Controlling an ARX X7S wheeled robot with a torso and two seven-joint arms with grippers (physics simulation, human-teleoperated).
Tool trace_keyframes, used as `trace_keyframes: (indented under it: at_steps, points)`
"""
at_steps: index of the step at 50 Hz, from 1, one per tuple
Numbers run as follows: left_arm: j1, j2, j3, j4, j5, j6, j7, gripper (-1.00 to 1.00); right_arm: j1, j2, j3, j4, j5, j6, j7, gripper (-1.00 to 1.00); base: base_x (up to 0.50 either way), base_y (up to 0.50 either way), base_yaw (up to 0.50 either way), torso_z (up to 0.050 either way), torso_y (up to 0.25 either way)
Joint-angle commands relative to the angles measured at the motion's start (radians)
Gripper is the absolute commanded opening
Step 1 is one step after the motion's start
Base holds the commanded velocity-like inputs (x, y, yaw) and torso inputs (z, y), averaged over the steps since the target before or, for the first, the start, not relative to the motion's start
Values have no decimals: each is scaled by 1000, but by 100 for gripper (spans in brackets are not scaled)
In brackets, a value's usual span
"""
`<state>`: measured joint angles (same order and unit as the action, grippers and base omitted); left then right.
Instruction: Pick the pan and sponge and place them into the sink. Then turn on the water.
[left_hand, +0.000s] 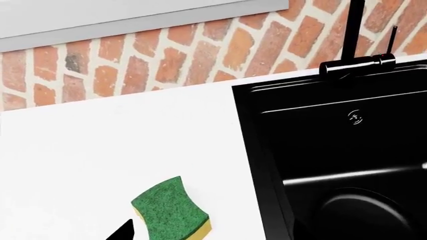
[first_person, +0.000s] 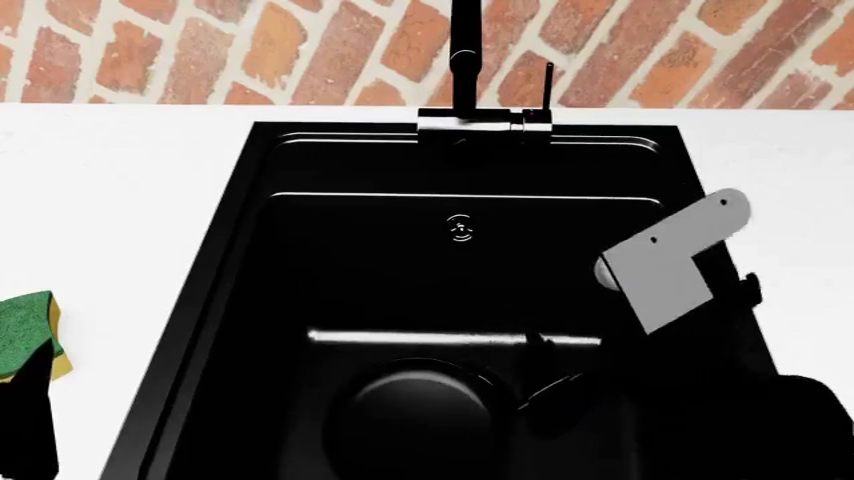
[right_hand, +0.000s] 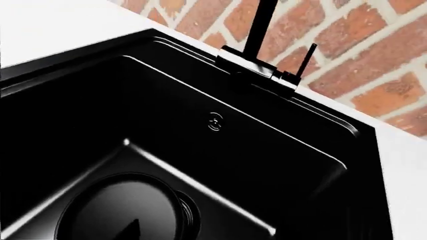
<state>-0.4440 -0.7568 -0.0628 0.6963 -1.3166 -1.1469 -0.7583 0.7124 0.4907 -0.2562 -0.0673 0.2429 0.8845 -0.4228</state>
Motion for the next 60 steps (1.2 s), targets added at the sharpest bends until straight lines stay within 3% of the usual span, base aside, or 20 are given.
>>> trace_keyframes:
  at_steps: [1, 8, 14, 21, 26, 28, 31, 33, 34, 39, 46, 60]
  points:
    - [-33, 12, 6, -27, -23, -16, -51, 100, -166, 34, 270, -363, 84, 169, 125, 100, 0, 0, 0, 0, 0]
    - [-30, 14, 4, -37, -34, -19, -80, 100, -211, 31, 420, -549, 135, 286, 170, 100, 0, 0, 0, 0, 0]
    - [-105, 50, 59, -58, -18, -59, -185, 100, -217, 32, 471, -652, 162, 371, 188, 100, 0, 0, 0, 0, 0]
    - [-241, 97, 138, -105, -145, -169, -382, 100, -218, 22, 497, -710, 184, 433, 202, 100, 0, 0, 0, 0, 0]
    - [-270, 98, 176, -148, -200, -208, -402, 100, -186, 12, 536, -726, 197, 496, 218, 100, 0, 0, 0, 0, 0]
    - [-268, 137, 147, -202, -263, -168, -479, 100, -173, 9, 556, -743, 206, 532, 223, 100, 0, 0, 0, 0, 0]
    - [-285, 131, 153, -214, -303, -174, -528, 100, -160, 12, 563, -760, 211, 562, 231, 100, 0, 0, 0, 0, 0]
    - [-314, 146, 213, -232, -310, -213, -548, 100, -160, 16, 560, -771, 215, 567, 231, 100, 0, 0, 0, 0, 0]
    - [-289, 159, 175, -242, -352, -165, -592, 100, -181, 43, 523, -782, 215, 533, 218, 100, 0, 0, 0, 0, 0]
    - [-263, 174, 158, -249, -291, -125, -566, 100, -193, 26, 528, -777, 216, 532, 226, 100, 0, 0, 0, 0, 0]
    - [-269, 243, 195, -316, -112, -39, -437, 100, -221, 17, 523, -760, 207, 502, 236, 100, 0, 0, 0, 0, 0]
    - [-198, 271, 198, -409, 73, 108, -348, 100, -263, 10, 541, -760, 210, 482, 238, 100, 0, 0, 0, 0, 0]
